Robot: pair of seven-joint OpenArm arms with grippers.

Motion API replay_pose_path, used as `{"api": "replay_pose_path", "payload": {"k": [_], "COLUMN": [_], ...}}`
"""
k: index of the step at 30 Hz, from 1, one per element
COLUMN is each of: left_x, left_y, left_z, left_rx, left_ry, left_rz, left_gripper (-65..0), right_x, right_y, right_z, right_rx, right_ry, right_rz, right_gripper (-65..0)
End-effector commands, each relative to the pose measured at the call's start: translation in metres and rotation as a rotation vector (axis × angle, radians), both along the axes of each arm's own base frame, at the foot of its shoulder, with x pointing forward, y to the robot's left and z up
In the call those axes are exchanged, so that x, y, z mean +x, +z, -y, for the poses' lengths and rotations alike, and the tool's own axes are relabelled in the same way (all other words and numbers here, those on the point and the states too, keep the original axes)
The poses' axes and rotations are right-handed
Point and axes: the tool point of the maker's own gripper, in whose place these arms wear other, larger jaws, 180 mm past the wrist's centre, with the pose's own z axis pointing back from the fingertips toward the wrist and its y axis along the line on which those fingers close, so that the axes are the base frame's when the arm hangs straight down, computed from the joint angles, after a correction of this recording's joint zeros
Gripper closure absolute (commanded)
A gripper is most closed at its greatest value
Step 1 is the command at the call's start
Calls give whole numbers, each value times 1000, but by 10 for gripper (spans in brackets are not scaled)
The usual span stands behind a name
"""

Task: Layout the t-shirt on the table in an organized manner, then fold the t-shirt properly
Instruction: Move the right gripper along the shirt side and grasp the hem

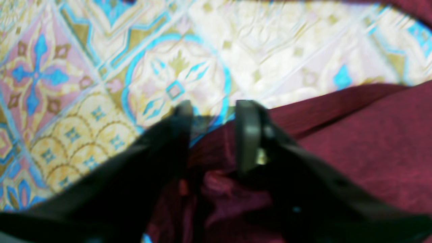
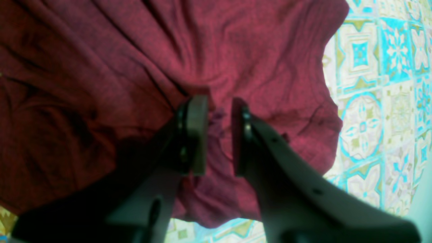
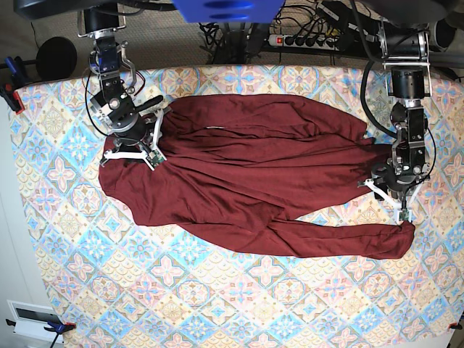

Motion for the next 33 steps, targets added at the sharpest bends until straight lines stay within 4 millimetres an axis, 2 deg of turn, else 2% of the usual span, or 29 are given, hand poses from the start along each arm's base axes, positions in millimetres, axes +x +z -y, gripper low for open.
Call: {"api": "replay_pose_path", "payload": {"k": [1, 3, 4, 6, 8, 10, 13, 16, 18, 21, 22, 28, 31, 33], "left_x": [12, 27, 31, 39, 39, 37, 27, 17, 12, 15, 16, 13, 9, 6], "left_y": [15, 26, 29, 28, 14, -2, -27, -42, -42, -32, -26, 23, 41, 48], "left_z": [-2, 8, 12, 33, 52, 62, 65, 64, 48, 25, 13, -76, -105, -117], "left_rx": [9, -10, -18, -33, -21, -7, 3, 15, 42, 71, 79, 73, 72, 64], "left_ry": [3, -7, -12, -48, -108, -146, -163, -172, -161, -130, -109, 120, 195, 233], "left_rz": [49, 86, 94, 97, 54, 1, -81, -134, -148, -118, -100, 20, 63, 86], "left_gripper": [-271, -325, -338, -339, -334, -332, -319, -257, -170, -21, 0, 0, -2, -2], "right_x": [9, 9, 9, 9, 8, 7, 7, 7, 7, 7, 7, 7, 7, 7], "right_y": [12, 12, 12, 12, 13, 12, 12, 13, 13, 13, 13, 12, 12, 12], "right_z": [0, 0, 0, 0, 0, 0, 0, -1, -1, -1, -1, 0, 0, 0], "right_rx": [5, 5, 5, 5, 6, 6, 6, 7, 7, 7, 7, 6, 6, 6], "right_ry": [4, 4, 4, 4, 5, 5, 5, 6, 6, 6, 6, 5, 5, 5], "right_rz": [44, 44, 44, 44, 47, 44, 44, 46, 46, 46, 46, 44, 44, 44], "right_gripper": [-119, -119, -119, -119, -119, -119, -119, -119, -119, -119, -119, -119, -119, -119]}}
